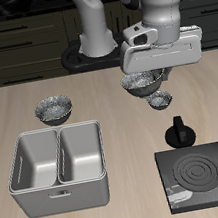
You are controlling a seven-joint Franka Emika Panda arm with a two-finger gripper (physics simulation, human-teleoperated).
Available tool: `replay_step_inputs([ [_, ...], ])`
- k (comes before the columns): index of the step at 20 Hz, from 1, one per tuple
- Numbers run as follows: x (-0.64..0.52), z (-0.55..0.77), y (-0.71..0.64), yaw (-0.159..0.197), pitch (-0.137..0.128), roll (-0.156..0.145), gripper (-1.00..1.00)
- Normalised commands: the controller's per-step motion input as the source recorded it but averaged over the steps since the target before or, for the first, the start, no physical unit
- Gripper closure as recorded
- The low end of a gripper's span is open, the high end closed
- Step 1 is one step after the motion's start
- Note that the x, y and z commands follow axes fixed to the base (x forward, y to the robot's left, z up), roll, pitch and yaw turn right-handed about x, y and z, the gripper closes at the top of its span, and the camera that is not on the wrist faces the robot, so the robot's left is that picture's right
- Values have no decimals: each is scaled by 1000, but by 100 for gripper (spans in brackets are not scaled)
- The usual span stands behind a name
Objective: Place the medium-sized bowl on the flat stove
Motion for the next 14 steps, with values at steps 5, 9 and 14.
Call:
replay_step_inputs([
  [5,341,24,101,-4,15,11,100],
  [9,422,88,-55,-52,14,-24,100],
  [14,433,-25,11,-22,22,-25,100],
])
